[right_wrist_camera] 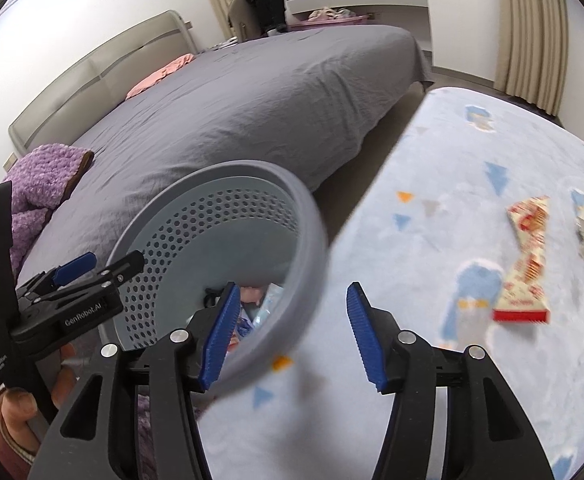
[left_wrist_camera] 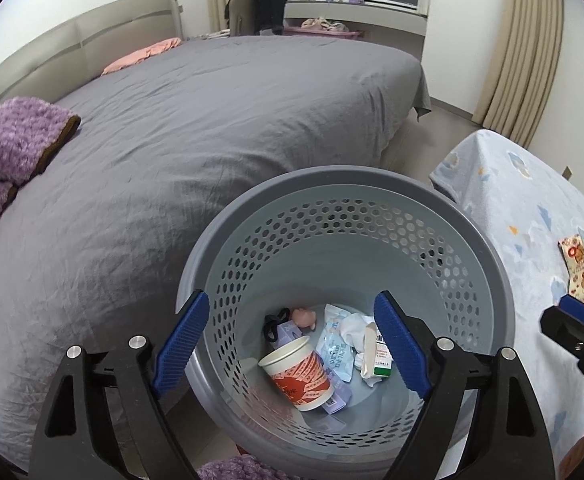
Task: Collect trash
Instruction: 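Move both open tools back over the mattress toward the snack wrapper and crumpled paper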
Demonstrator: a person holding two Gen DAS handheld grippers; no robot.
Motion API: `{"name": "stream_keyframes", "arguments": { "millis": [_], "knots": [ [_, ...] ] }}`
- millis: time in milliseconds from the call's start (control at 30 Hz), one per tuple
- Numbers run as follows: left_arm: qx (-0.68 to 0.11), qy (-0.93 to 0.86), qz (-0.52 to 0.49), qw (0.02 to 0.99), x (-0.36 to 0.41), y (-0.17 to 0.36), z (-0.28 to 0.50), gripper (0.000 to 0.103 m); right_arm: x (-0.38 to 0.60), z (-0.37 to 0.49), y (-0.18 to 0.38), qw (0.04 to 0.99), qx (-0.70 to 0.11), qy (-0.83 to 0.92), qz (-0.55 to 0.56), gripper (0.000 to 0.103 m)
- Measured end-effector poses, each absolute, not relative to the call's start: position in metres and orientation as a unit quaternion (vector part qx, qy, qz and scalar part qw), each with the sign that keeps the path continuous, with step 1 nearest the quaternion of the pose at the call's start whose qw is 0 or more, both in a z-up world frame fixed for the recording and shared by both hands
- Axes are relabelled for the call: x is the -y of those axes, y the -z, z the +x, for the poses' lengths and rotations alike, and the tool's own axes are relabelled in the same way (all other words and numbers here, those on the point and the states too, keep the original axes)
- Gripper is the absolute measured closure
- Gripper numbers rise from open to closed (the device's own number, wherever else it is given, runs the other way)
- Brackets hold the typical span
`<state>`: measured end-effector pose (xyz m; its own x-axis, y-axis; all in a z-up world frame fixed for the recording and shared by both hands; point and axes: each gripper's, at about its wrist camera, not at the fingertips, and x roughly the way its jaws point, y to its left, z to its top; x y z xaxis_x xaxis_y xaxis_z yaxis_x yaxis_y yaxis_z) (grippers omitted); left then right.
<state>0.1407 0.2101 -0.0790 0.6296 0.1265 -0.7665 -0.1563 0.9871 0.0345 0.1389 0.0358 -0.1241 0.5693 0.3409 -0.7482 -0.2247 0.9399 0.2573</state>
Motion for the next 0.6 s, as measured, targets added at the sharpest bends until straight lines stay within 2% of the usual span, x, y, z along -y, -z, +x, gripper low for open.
{"name": "stream_keyframes", "arguments": {
  "millis": [433, 600],
  "knots": [
    [-0.412, 0.013, 0.014, 0.911, -0.117, 0.054, 0.125, 0.02, 0.082, 0.079, 0.113, 0.9, -0.42, -0.059, 0.098, 0.045],
    [-0.407, 0.064, 0.026, 0.911, -0.068, 0.049, 0.119, 0.017, 0.143, 0.052, 0.116, 0.902, -0.414, -0.008, 0.123, 0.043]
  ]
}}
